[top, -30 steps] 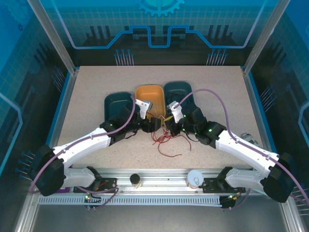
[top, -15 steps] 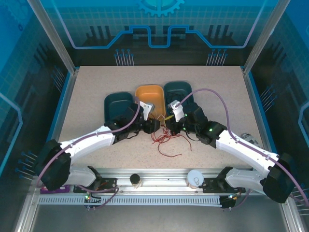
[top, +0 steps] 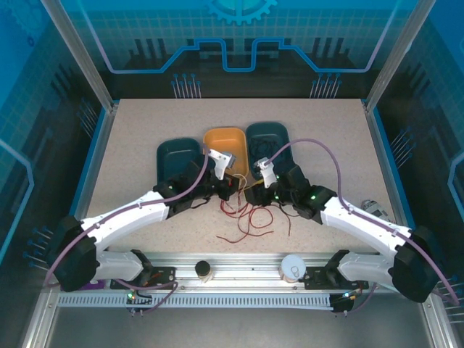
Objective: Untangle the cables
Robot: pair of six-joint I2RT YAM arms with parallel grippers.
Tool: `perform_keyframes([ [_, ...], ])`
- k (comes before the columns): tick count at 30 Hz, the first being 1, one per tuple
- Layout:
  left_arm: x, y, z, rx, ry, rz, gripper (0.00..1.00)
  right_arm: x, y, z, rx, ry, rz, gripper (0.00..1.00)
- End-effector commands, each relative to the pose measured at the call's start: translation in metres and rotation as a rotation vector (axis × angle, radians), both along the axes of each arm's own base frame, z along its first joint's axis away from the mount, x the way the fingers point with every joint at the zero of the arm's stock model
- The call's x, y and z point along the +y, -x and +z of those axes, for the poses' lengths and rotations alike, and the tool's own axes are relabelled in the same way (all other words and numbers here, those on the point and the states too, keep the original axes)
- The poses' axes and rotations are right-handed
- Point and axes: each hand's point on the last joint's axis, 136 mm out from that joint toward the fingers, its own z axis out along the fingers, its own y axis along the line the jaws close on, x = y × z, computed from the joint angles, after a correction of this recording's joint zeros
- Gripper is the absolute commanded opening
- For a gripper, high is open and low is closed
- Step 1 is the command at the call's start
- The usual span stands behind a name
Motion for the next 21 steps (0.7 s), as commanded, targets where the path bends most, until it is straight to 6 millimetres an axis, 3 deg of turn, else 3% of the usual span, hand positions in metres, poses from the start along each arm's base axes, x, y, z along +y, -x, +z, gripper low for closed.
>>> perform_keyframes([
  [1, -0.008, 0.006, 0.032, -0.025, 0.066, -0.030, 0.00, 0.012, 0.000, -0.002, 0.008, -0.063, 0.027, 0.50],
  [11, -0.001, 0.020, 0.083, -0.109, 0.150, -0.050, 0.00, 0.022, -0.004, -0.038, 0.042, -0.024, 0.007, 0.55],
  [21, 0.023, 0.040, 0.151, -0.294, 0.218, -0.056, 0.00, 0.001, -0.010, -0.055, 0.073, 0.053, -0.080, 0.56],
])
